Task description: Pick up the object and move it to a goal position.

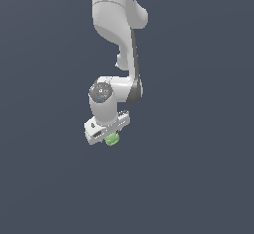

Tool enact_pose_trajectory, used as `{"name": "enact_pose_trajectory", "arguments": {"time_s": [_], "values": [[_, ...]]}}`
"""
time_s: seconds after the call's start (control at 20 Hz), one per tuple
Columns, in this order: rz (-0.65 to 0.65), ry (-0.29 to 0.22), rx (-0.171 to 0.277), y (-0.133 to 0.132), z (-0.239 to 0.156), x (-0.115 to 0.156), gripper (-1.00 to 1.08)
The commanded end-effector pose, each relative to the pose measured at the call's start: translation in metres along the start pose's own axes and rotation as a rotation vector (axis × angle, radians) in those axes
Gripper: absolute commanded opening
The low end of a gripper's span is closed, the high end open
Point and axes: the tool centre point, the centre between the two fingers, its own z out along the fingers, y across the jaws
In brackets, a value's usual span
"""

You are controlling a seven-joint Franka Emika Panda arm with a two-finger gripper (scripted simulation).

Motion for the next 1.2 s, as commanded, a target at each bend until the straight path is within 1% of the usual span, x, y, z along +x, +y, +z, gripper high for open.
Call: {"name": "enact_pose_trajectory", "arguments": {"time_s": [0.0, 0.2, 0.25, 0.85, 1.15], "values": [[-0.001, 0.001, -0.001, 0.000, 0.009, 0.000, 1.00], [-0.001, 0.001, -0.001, 0.001, 0.012, 0.001, 1.00], [-0.001, 0.001, -0.001, 0.001, 0.012, 0.001, -1.00], [-0.001, 0.001, -0.001, 0.000, 0.011, 0.001, -1.00], [-0.001, 0.001, -0.001, -0.010, 0.006, -0.001, -1.00]]}}
